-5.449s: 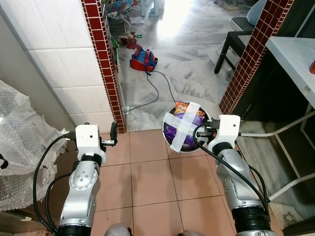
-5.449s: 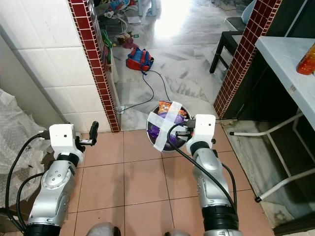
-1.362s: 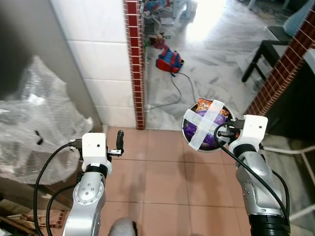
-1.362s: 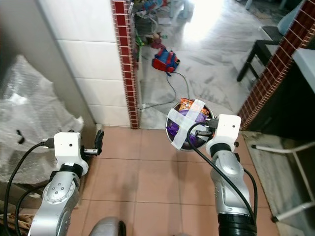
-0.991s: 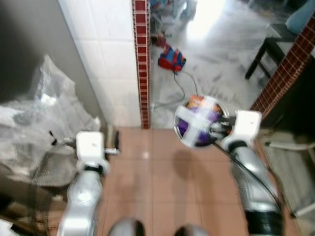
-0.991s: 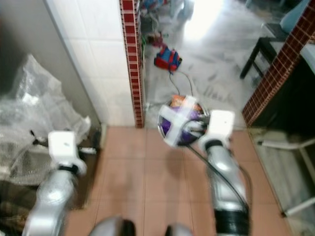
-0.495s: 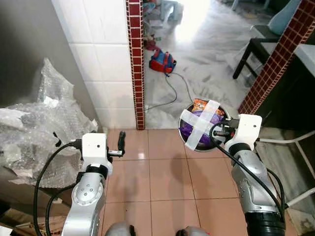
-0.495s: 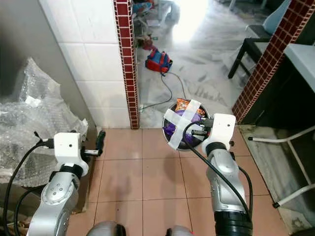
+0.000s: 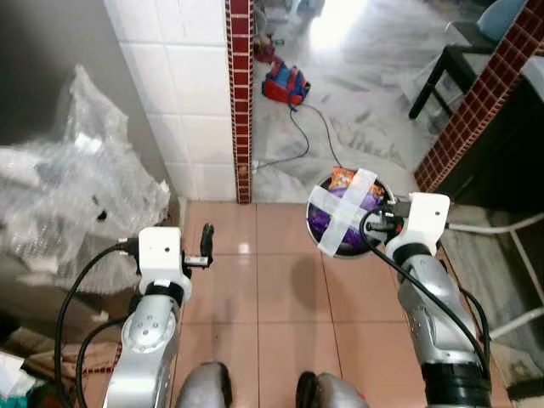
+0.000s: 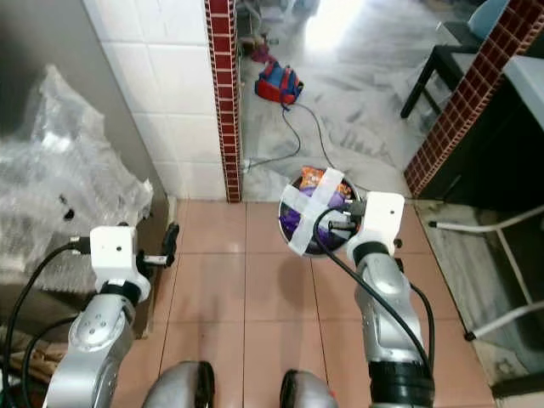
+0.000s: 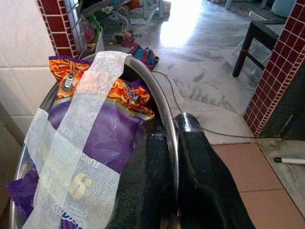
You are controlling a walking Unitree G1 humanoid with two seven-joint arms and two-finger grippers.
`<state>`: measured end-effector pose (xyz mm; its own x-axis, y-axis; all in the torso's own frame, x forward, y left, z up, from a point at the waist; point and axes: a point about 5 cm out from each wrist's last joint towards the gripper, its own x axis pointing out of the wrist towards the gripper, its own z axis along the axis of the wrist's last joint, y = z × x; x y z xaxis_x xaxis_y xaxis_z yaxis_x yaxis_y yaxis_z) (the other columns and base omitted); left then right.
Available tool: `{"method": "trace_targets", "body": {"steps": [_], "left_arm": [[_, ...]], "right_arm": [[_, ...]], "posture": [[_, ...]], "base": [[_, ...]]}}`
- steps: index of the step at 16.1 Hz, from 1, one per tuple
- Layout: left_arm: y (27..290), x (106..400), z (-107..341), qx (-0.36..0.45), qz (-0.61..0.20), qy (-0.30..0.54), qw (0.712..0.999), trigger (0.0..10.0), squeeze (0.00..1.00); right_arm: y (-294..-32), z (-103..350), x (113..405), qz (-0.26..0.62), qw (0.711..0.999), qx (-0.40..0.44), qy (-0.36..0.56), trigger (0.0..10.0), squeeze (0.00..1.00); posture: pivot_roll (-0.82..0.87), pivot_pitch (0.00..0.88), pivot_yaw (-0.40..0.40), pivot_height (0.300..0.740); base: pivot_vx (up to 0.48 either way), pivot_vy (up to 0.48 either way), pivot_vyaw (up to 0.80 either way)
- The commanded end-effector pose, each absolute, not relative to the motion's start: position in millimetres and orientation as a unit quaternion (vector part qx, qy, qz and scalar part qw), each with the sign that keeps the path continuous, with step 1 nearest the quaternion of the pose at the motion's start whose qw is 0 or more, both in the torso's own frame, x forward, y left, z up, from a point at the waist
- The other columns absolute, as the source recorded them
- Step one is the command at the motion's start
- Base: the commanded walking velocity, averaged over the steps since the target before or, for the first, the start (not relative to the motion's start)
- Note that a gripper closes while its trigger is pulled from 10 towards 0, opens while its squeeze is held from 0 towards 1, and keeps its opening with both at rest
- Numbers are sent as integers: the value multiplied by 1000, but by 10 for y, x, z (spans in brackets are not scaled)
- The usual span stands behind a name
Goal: Restocking fridge
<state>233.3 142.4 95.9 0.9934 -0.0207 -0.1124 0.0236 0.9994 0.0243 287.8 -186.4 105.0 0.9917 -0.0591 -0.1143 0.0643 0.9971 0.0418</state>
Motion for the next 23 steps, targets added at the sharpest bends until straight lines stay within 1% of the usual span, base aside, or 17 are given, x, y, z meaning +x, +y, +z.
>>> {"method": "trace_targets", "body": {"steps": [1,5,9,10,11,17,23], "left_arm": [[1411,2320,962,11,-12,58,998,10000,0],[1420,2333,969,14,-15,60,998,10000,0],[1441,2343,970,10,-7,61,998,10000,0],[1443,2345,970,8,-6,61,998,10000,0],[1445,2350,972,8,-6,61,998,10000,0],[1459,2372,977,9,0,60,998,10000,0],[1466,2398,981,18,8,59,998,10000,0]], "right_arm": [[-1875,1081,2882,-30,998,22,51,10000,0],[-1842,1093,2907,-30,998,26,49,10000,0],[-1807,1108,2933,-28,998,31,47,10000,0],[-1814,1105,2934,-28,998,31,48,10000,0],[-1821,1104,2935,-29,998,30,48,10000,0],[-1824,1081,2912,-29,998,29,51,10000,0],[-1833,1094,2947,-30,998,21,48,10000,0]], "posture": [[73,41,-34,740],[72,56,-27,740],[75,54,-27,740],[74,55,-28,740],[73,54,-28,740],[69,51,-24,740],[75,38,-29,740]], "base": [[-296,0,0],[-290,0,0],[0,0,0],[0,0,-475],[0,349,-494],[0,480,0],[0,480,0]]}}
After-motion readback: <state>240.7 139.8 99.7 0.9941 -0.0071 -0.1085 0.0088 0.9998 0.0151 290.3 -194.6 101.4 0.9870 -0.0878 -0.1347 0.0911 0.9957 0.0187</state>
